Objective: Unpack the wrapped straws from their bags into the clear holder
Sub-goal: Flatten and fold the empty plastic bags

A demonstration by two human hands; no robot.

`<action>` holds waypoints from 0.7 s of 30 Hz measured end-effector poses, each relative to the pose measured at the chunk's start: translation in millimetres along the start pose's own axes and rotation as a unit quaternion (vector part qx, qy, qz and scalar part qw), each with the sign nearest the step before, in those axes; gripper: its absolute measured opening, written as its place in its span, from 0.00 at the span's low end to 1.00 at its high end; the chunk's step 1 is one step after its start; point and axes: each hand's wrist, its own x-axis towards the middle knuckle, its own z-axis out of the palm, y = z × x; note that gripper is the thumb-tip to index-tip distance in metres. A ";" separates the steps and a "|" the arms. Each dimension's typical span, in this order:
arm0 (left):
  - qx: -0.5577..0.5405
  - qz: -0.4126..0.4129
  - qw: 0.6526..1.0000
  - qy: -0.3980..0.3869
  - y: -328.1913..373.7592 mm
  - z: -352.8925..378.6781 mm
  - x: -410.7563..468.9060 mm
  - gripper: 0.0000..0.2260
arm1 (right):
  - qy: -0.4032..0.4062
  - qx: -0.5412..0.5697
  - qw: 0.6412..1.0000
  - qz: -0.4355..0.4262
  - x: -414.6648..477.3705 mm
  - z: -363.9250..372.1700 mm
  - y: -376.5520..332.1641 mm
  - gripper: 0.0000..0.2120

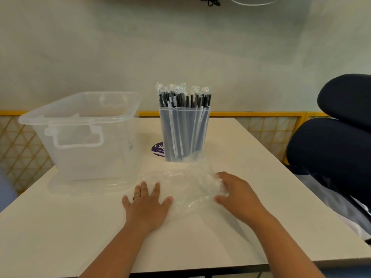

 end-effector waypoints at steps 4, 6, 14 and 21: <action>-0.001 -0.001 1.000 0.003 -0.1 -0.1 -0.3 0.30 | 0.093 -0.033 0.995 0.033 10.2 -17.3 20.5 0.15; 0.001 -0.003 1.000 0.004 -0.2 0.2 0.6 0.30 | 0.122 -0.049 0.990 0.039 12.1 -30.4 31.1 0.13; 0.010 0.000 1.000 0.000 0.0 -0.5 -0.3 0.30 | 0.228 0.017 0.967 0.114 21.8 -46.1 46.2 0.08; 0.017 -0.001 1.000 0.005 1.5 1.4 1.3 0.30 | 0.004 -0.255 0.964 0.067 29.3 -42.0 -21.5 0.35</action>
